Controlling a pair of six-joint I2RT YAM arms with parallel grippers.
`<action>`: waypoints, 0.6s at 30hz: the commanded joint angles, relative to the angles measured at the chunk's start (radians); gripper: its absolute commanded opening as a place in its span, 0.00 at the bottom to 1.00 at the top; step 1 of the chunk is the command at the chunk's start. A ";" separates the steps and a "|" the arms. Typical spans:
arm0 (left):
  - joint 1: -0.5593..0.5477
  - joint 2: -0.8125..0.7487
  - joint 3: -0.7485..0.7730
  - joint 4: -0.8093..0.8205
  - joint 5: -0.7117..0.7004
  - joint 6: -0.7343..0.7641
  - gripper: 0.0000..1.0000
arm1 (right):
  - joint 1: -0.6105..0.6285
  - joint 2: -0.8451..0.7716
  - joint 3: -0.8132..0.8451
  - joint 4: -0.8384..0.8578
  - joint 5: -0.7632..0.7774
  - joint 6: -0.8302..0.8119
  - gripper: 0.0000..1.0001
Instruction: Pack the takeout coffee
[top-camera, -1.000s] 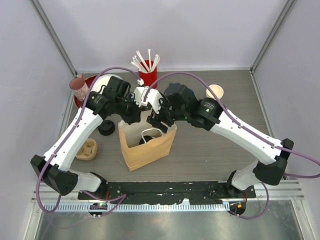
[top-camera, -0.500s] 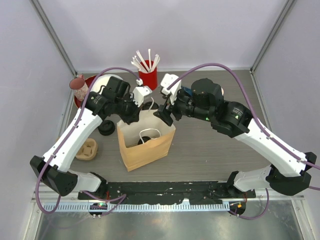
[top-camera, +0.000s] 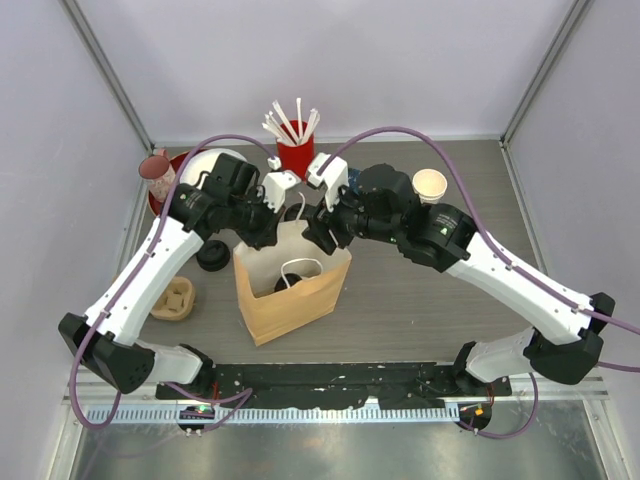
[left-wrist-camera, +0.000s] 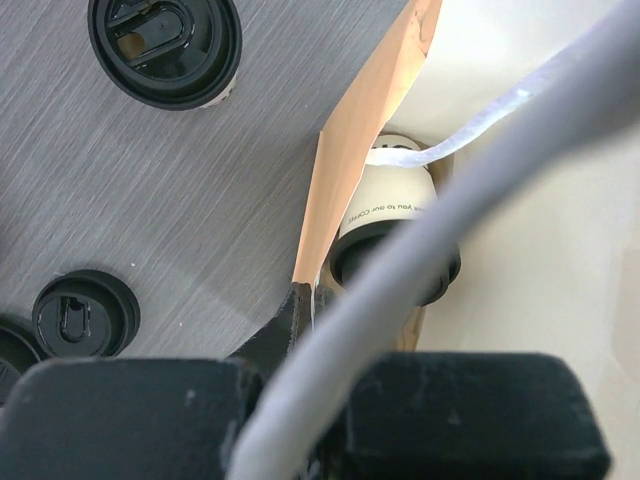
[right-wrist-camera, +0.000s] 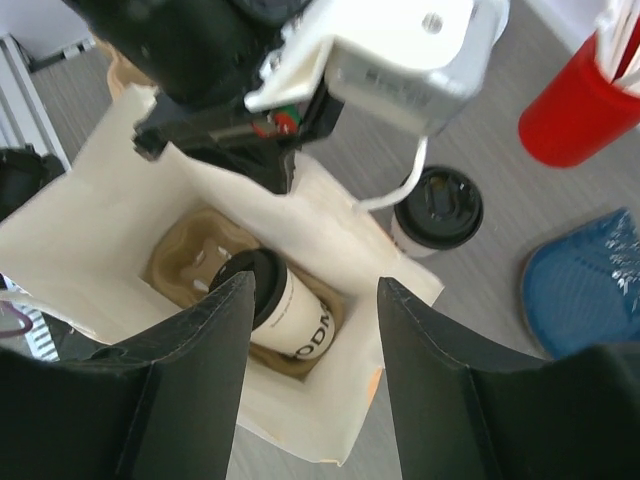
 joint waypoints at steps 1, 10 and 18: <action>-0.004 -0.035 0.040 -0.012 -0.024 -0.046 0.00 | 0.006 -0.013 -0.062 0.037 0.018 0.052 0.57; -0.052 -0.004 0.115 -0.067 -0.167 -0.061 0.00 | 0.015 0.005 -0.175 0.116 -0.027 0.063 0.47; -0.119 -0.062 0.030 -0.024 -0.291 -0.094 0.00 | 0.110 -0.125 -0.450 0.349 -0.014 0.049 0.45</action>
